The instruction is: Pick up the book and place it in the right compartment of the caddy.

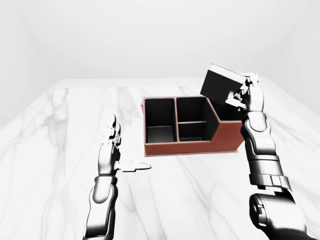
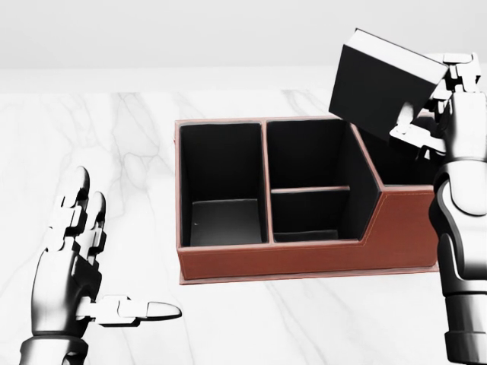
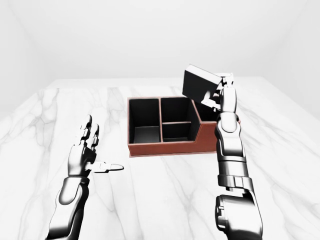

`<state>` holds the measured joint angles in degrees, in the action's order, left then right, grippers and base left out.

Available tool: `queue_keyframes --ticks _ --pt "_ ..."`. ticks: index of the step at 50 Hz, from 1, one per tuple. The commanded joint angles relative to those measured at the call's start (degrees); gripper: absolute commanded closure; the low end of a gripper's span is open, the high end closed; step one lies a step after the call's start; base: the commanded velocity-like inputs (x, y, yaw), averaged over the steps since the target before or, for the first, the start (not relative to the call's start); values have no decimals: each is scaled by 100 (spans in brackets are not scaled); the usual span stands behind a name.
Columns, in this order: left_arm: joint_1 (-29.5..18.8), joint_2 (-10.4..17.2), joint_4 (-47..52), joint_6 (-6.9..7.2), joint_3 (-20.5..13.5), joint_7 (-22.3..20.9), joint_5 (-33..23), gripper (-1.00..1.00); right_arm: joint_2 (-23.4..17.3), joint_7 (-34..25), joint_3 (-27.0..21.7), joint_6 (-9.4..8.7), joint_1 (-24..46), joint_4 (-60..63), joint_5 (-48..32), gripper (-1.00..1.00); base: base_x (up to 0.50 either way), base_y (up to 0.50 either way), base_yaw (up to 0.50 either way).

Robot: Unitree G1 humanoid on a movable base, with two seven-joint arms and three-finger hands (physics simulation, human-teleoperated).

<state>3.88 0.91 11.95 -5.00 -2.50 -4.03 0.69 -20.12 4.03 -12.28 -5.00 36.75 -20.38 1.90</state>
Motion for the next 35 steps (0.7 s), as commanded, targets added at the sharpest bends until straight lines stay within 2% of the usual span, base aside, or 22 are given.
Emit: queue_keyframes --ticks 1,35 --pt "-24 1 -19 0 3 6 -2 -100 -98 93 -104 0 86 -146 178 100 0 0 0" --pt "-28 2 -120 0 17 12 -19 -100 -377 132 -236 0 105 -618 316 100 0 0 0"
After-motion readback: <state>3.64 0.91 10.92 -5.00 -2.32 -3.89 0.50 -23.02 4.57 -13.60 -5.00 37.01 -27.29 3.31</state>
